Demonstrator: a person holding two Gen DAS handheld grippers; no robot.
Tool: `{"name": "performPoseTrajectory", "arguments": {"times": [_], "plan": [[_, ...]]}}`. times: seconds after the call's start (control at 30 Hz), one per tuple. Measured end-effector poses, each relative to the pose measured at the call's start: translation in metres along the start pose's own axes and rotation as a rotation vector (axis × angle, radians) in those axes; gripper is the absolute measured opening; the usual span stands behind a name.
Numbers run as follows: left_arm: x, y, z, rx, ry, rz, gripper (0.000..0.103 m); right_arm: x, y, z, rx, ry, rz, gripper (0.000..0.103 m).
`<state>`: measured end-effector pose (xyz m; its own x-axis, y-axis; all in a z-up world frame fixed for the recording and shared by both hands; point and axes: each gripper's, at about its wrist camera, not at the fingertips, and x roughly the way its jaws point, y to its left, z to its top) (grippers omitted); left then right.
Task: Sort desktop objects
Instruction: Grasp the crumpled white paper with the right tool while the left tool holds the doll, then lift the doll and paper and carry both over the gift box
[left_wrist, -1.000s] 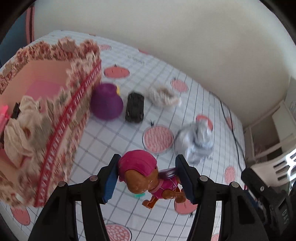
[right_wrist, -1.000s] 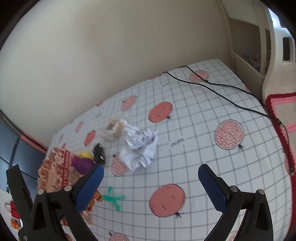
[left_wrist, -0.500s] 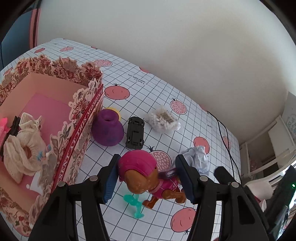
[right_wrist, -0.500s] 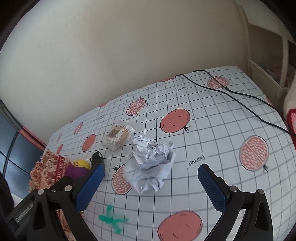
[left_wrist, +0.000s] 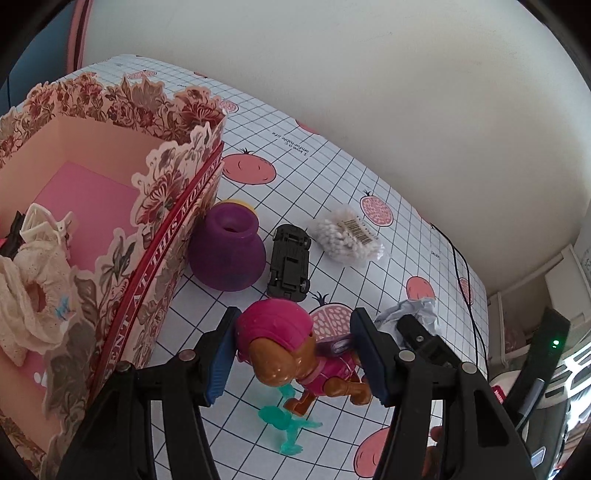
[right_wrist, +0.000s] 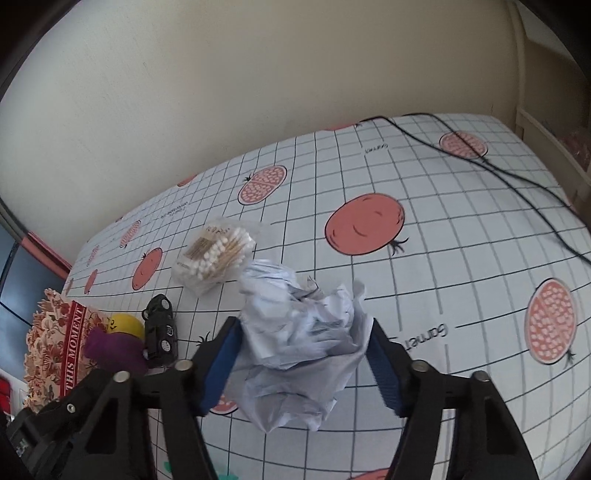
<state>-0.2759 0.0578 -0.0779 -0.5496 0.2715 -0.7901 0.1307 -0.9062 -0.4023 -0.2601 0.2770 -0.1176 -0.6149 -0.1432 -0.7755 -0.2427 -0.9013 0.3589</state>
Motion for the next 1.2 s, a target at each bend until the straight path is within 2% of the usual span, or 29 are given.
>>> {"name": "performPoseTrajectory", "arguments": {"times": [0.17,0.27,0.57,0.83,0.93,1.2], "plan": [[0.003,-0.001,-0.001,0.006,0.007,0.0,0.062,-0.001,0.005,-0.001,-0.003,-0.011,0.01,0.052],[0.004,-0.003,-0.002,0.014,0.013,0.0,0.062,-0.004,0.004,-0.003,-0.01,-0.015,0.012,0.051],[-0.001,-0.007,-0.007,0.028,0.029,0.004,0.062,-0.038,-0.013,-0.018,0.064,-0.033,0.035,0.049],[-0.031,-0.014,-0.014,0.04,0.01,-0.002,0.062,-0.079,-0.023,-0.044,0.166,-0.016,0.021,0.049],[-0.045,-0.019,-0.018,0.055,-0.007,0.006,0.062,-0.095,-0.023,-0.05,0.202,-0.016,0.031,0.049],[-0.082,-0.026,-0.017,0.092,-0.075,0.03,0.062,-0.127,-0.014,-0.057,0.199,-0.029,0.052,0.049]]}}
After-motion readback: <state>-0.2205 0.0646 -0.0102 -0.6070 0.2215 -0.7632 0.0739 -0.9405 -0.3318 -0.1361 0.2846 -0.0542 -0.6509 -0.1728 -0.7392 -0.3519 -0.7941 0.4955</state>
